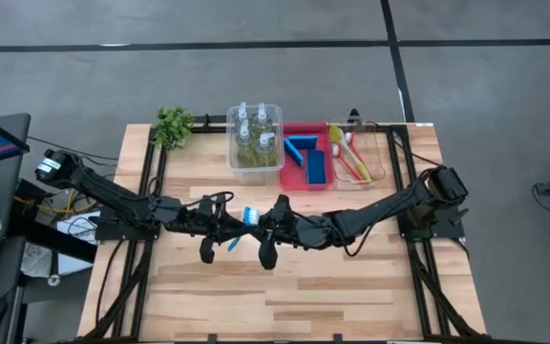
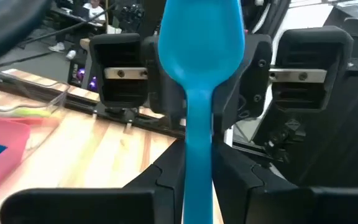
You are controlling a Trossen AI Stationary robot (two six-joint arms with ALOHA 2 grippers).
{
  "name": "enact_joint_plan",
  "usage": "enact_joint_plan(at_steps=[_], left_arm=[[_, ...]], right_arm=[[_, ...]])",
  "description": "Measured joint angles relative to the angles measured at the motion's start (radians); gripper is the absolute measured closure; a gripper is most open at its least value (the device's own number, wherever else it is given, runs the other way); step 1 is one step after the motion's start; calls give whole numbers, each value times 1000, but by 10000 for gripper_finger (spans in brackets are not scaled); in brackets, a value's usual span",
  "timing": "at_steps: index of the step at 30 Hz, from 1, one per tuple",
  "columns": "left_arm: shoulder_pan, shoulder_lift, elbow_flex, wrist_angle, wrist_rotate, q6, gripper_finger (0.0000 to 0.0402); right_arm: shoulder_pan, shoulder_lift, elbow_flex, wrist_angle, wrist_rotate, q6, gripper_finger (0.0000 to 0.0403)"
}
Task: Pick & Place Kitchen Sink Supplies
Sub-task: Put the blue dish brush into the transparent bin
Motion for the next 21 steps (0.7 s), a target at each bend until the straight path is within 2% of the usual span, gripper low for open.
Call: enact_joint_plan(at_steps=[2,15,21], left_arm=[[0,2,-1,-2,2,2,336],[0,1,-1,-3,3,22,332],[1,-6,-4,-21,12,81,283]], right_arm=[[0,0,0,-3,1,-5,367],[0,0,0,2,1,-19,364],[0,-2,0,7,7,-26,364]])
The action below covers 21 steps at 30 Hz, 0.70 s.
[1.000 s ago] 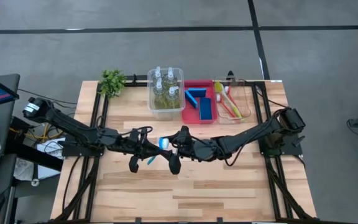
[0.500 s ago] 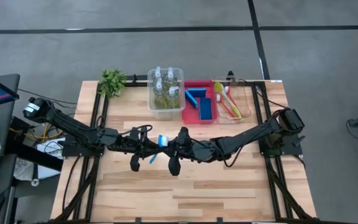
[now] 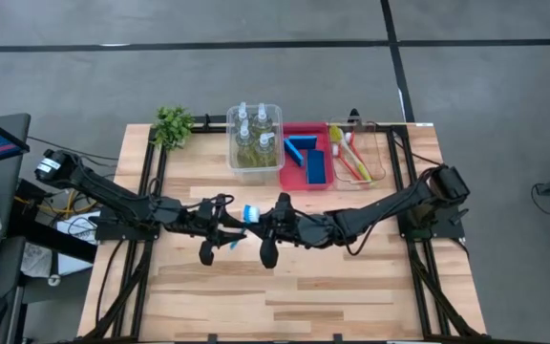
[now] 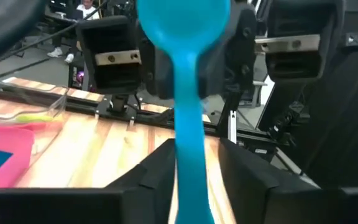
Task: Pick & Place Kitchen Sink Supplies
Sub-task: Put the blue dish brush into the transparent bin
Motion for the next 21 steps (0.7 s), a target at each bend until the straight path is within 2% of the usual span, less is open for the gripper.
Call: enact_joint_plan(at_steps=[4,10,15,21], left_arm=[[12,-19,0,-18,0,8,237],[57,-125,0,-154,-4,9,189],[93,-245,0,-272,-5,9,176],[126,-357,1,-388,-7,9,185]], right_arm=[[-4,0,0,-2,4,0,364],[-21,-40,0,-97,3,8,364],[-39,-125,0,-253,4,25,364],[-71,-240,0,-534,48,92,364]])
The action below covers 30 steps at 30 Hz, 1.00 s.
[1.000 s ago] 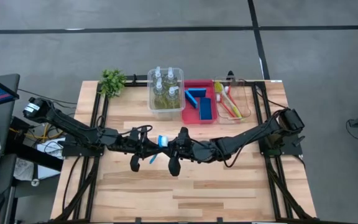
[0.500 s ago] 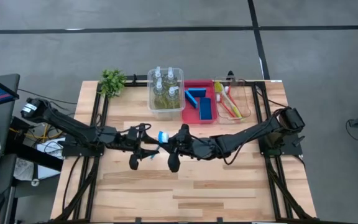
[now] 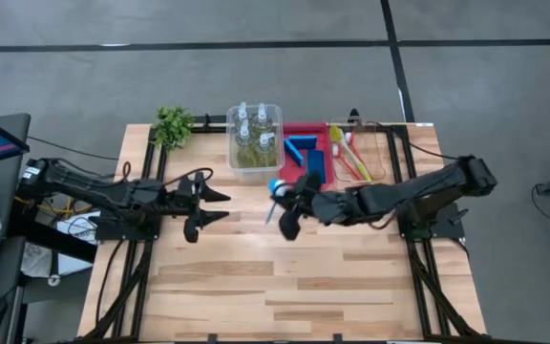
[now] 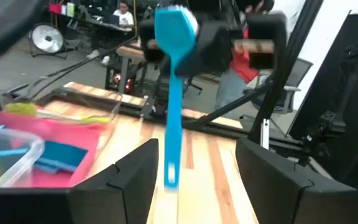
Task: Pick & Place Kitchen Sink Supplies
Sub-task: Put the blue dish brush into the transparent bin
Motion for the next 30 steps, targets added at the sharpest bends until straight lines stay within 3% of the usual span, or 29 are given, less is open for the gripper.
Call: enact_joint_plan(at_steps=[9,16,23,30], left_arm=[[17,-72,0,-84,0,0,202],[17,-92,1,-101,0,68,210],[17,-128,1,-145,-30,71,216],[17,-133,1,-149,-31,68,216]], right_arm=[[-86,-178,0,-315,13,61,364],[-219,-295,0,-591,13,111,364],[-385,-326,0,-829,-3,139,364],[-567,-292,0,-879,-81,22,364]])
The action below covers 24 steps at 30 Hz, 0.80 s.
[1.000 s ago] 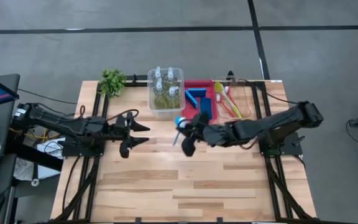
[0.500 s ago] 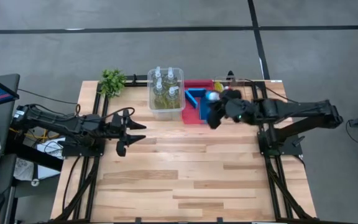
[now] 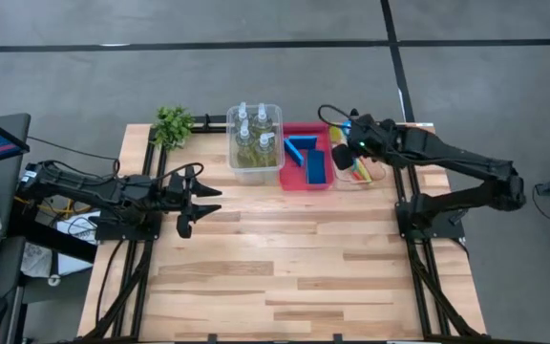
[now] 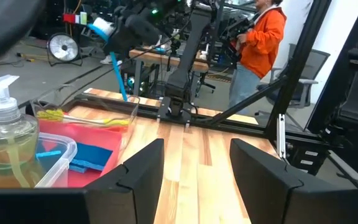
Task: Pick & Place Kitchen Sink Supplies
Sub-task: Put the blue dish brush into the transparent bin, then return to Home Position
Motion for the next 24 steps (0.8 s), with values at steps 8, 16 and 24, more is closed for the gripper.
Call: enact_joint_plan(at_steps=[8,16,24], left_arm=[[0,0,0,-1,0,-28,216],[0,0,0,-2,0,-75,216],[0,0,0,-3,0,-106,216]], right_arm=[[-175,104,0,-57,-83,-114,359],[-239,201,0,-106,-104,-145,347],[-236,245,0,-109,-120,-158,303]])
